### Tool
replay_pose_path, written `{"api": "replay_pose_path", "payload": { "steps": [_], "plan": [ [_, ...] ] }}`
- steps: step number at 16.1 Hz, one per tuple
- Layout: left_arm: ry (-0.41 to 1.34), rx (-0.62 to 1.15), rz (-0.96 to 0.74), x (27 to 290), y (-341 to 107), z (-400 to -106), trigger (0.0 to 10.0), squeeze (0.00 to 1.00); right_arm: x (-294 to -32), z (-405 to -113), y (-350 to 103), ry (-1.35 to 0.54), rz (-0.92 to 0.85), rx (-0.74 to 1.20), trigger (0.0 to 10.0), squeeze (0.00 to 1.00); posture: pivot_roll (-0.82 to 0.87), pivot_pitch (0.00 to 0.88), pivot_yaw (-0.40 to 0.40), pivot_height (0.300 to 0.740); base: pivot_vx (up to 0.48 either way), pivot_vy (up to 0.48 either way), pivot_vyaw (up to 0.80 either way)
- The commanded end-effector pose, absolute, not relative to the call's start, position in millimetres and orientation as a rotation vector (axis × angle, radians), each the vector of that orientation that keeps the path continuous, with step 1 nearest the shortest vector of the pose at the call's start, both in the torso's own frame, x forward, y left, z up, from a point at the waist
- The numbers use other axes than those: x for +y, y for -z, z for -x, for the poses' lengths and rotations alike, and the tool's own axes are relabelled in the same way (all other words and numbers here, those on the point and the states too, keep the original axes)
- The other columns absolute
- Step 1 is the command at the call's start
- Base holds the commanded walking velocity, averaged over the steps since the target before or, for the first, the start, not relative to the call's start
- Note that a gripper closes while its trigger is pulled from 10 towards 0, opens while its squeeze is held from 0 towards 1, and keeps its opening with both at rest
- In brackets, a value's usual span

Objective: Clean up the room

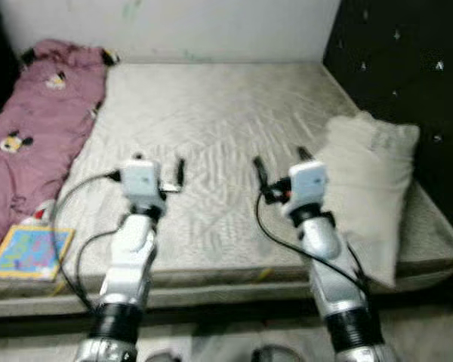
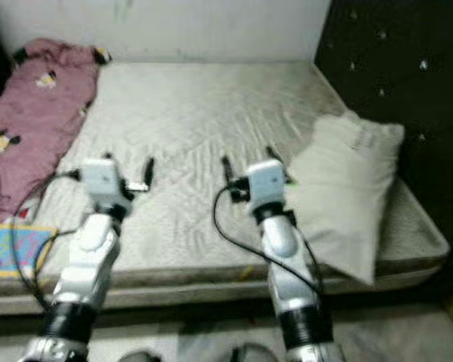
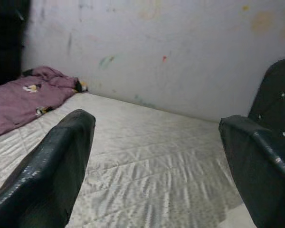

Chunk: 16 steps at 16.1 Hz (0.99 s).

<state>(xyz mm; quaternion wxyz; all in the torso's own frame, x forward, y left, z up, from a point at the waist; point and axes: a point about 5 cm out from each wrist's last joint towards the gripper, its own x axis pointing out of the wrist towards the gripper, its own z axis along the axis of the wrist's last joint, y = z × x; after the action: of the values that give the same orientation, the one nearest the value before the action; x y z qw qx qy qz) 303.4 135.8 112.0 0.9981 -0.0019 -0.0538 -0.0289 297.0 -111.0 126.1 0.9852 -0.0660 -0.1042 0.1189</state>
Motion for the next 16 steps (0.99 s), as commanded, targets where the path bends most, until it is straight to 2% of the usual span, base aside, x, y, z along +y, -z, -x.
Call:
{"api": "replay_pose_path", "payload": {
  "steps": [1, 8, 16],
  "plan": [
    [0.073, -0.123, 0.006, 128.3, -116.0, -304.8, 10.0, 0.0, -117.5, -298.6, -129.3, -0.223, 0.149, -0.223, 10.0, 0.0, -0.06, 0.0, 0.018, 0.74, 0.0, -0.352, 0.0],
    [0.096, -0.158, 0.016, 129.1, -118.6, -301.6, 10.0, 0.0, -117.0, -298.7, -128.9, -0.23, 0.158, -0.224, 10.0, 0.0, -0.06, 0.0, 0.015, 0.74, 0.0, 0.0, 0.0],
    [0.107, -0.165, 0.018, 129.5, -119.0, -300.9, 10.0, 0.0, -116.0, -299.3, -128.9, -0.236, 0.162, -0.228, 10.0, 0.0, -0.05, 0.0, 0.016, 0.74, 0.303, 0.0, 0.0]
  ]
}}
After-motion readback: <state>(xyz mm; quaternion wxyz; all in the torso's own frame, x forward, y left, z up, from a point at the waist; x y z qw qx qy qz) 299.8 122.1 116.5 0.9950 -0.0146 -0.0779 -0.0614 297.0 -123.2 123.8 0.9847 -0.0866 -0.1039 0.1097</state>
